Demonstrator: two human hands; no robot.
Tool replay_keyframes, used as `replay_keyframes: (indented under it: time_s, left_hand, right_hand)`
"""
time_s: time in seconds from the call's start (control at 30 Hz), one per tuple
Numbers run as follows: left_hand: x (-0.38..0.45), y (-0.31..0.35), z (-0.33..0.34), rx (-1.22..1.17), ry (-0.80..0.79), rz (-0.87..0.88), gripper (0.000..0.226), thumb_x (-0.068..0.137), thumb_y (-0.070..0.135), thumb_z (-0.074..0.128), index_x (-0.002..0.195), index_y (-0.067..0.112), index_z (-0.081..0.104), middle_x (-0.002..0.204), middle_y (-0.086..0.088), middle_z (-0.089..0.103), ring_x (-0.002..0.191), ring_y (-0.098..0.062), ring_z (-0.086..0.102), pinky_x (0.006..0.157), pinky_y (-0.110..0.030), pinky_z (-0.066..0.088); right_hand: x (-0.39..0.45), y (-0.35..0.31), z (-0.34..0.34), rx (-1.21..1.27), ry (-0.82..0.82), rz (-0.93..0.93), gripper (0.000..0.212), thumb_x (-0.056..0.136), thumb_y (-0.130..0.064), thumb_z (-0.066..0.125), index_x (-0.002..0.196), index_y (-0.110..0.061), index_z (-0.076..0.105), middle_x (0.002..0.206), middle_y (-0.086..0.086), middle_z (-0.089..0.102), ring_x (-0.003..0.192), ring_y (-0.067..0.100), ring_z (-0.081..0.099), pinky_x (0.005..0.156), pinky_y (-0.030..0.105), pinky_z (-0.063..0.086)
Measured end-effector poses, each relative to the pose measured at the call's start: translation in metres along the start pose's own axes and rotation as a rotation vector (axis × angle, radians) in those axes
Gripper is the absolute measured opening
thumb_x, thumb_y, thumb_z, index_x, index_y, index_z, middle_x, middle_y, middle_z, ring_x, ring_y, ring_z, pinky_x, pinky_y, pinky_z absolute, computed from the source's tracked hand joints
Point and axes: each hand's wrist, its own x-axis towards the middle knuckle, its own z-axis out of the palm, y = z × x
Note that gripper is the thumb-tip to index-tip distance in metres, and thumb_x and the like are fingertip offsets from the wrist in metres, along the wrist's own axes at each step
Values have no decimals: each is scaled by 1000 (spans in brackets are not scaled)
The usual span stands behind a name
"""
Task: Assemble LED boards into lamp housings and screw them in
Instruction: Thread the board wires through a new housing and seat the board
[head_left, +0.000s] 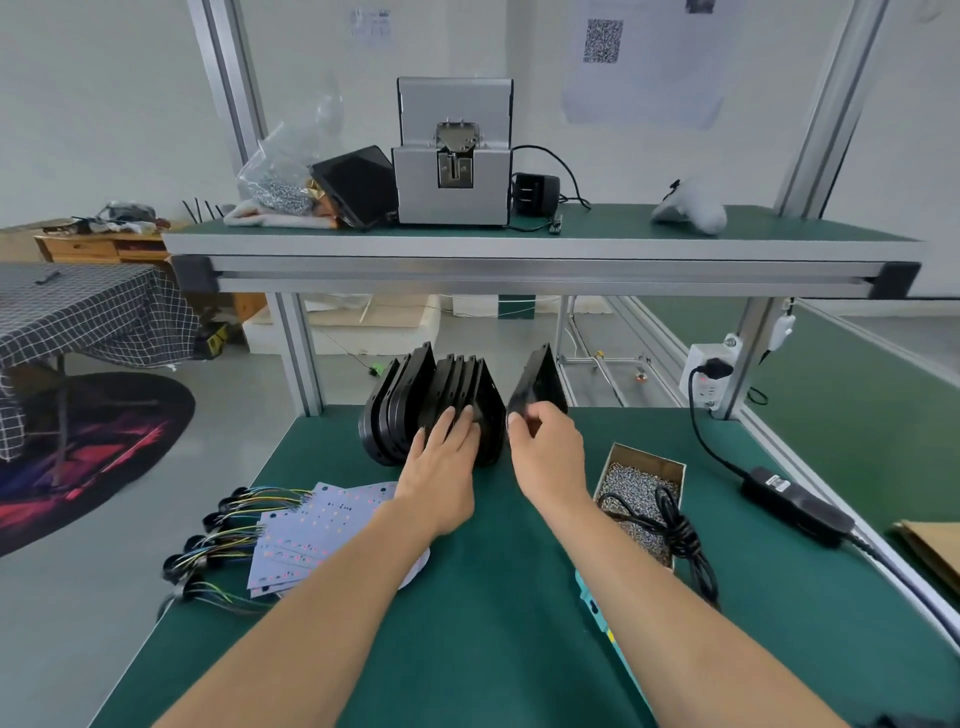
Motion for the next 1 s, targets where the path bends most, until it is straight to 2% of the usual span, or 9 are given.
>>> replay_keyframes:
  time_s: [0.13,0.23,0.3,0.43,0.6,0.73,0.8,0.93,1.0]
  left_hand:
    - [-32,22,-22,-628,446,-74,30,106,10,51,132,8,67,138,-7,63,132,-22,55,114,-24,35]
    - [-73,41,-33,-1134,279,-350,39,111,37,42,87,33,73,84,21,73,83,5,64,77,-12,46]
    - [-103,46,-31,-1159,218,-434,50,106,47,49,61,29,55,55,17,53,55,-3,47,56,-18,39]
    - [-159,43,-21,-1250,101,-505,48,102,33,62,57,24,46,57,4,35,55,-14,38,53,-27,37]
    - [-202,49,-11,-1286,18,-599,45,103,28,61,61,20,49,58,0,35,53,-18,45,58,-44,59]
    - [-222,47,-16,-1122,-65,-599,49,103,40,57,73,2,51,58,-18,54,49,-22,63,66,-44,60]
    - [-226,43,-21,-997,-56,-597,50,101,51,55,74,9,60,57,-10,64,51,-20,65,63,-35,56]
    - [-223,14,-32,-854,195,-723,30,100,45,60,78,26,65,56,14,60,55,-7,54,61,-26,46]
    - [-223,-11,-37,-742,316,-793,14,99,35,61,87,29,67,71,16,68,69,-7,61,65,-23,47]
  right_hand:
    - [-72,-11,-22,-201,-42,-226,15,99,-35,60,96,-21,62,91,-4,65,83,22,63,77,40,51]
    - [-125,-9,-24,-407,-83,-343,15,98,-36,60,96,-21,58,97,0,61,82,31,65,68,42,47]
    - [-155,-7,-24,-540,-128,-424,19,90,-35,72,90,-20,59,88,0,59,68,29,66,54,36,38]
    - [-200,-4,-26,-730,-188,-505,43,48,-36,97,68,-24,61,67,-6,53,41,16,54,43,28,17]
    - [-236,8,-28,-698,-232,-504,49,31,-37,99,60,-24,62,63,-6,53,39,15,52,32,25,29]
    - [-253,11,-29,-643,-196,-537,47,32,-30,100,53,-21,59,57,-2,50,38,18,48,31,23,30]
    - [-256,13,-31,-645,-188,-586,39,41,-32,98,54,-21,62,57,-2,50,38,18,49,32,22,31]
    - [-255,19,-30,-665,-173,-648,27,56,-38,91,59,-24,68,60,-2,52,42,20,54,39,28,42]
    - [-253,21,-29,-669,-134,-667,26,60,-46,86,62,-25,71,61,-4,53,44,19,57,61,38,47]
